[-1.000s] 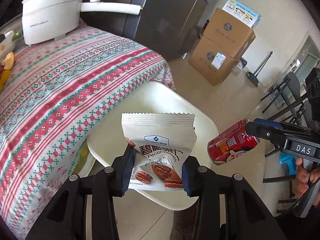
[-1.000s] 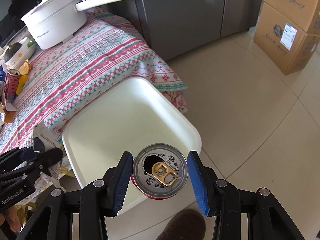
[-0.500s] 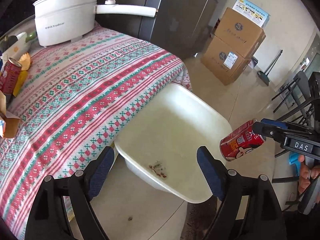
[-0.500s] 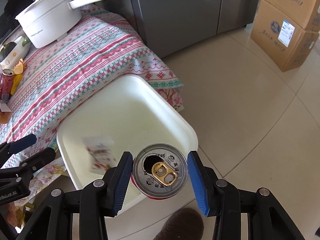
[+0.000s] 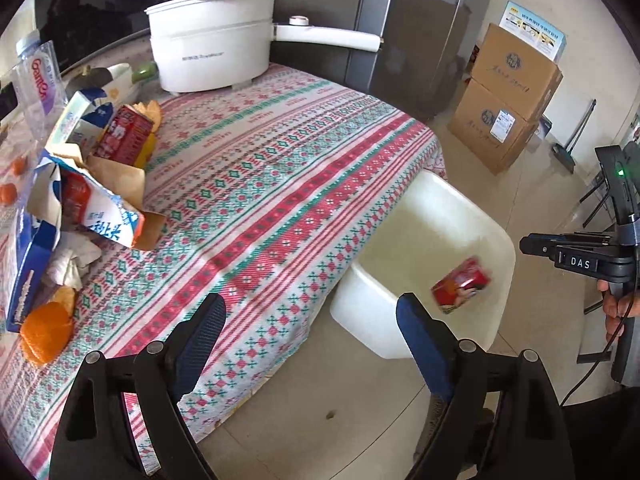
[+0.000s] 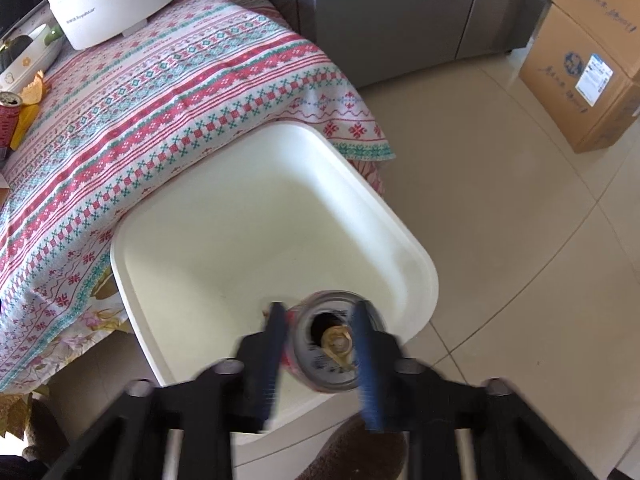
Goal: Collect trash
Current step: 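Carry the snack bag and red can over the white bin and release both, then grasp the orange peel with the left tool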
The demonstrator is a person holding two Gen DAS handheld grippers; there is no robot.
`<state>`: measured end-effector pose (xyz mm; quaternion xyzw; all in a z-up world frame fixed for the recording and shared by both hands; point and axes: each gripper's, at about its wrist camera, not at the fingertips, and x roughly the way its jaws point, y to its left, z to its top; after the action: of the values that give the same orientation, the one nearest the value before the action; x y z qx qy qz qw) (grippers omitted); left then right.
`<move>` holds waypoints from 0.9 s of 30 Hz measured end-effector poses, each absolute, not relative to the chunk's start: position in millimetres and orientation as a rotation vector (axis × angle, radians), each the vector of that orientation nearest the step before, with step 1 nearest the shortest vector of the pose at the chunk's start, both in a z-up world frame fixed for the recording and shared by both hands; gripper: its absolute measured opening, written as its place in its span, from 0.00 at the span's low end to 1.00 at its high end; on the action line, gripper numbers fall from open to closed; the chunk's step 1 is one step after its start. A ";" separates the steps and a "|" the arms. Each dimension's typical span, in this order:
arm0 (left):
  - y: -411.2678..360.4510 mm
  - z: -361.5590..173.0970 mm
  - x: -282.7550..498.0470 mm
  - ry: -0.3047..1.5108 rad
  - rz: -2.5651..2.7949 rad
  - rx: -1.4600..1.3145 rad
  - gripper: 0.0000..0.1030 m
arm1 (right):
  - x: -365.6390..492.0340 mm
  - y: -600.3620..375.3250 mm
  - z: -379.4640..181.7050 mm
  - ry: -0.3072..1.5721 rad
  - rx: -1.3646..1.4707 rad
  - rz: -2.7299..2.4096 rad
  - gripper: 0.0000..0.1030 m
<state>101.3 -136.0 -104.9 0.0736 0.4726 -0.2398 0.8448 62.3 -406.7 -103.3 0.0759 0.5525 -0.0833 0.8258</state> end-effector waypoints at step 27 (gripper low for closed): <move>7.6 -96.6 126.4 1.038 -0.293 0.135 0.87 | 113.3 -331.3 -66.4 1.073 0.184 -0.080 0.79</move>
<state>126.4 7.6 -96.6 0.0643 0.4937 -0.1393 0.8560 113.3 -331.3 -66.4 0.0875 0.5105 -0.0382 0.8546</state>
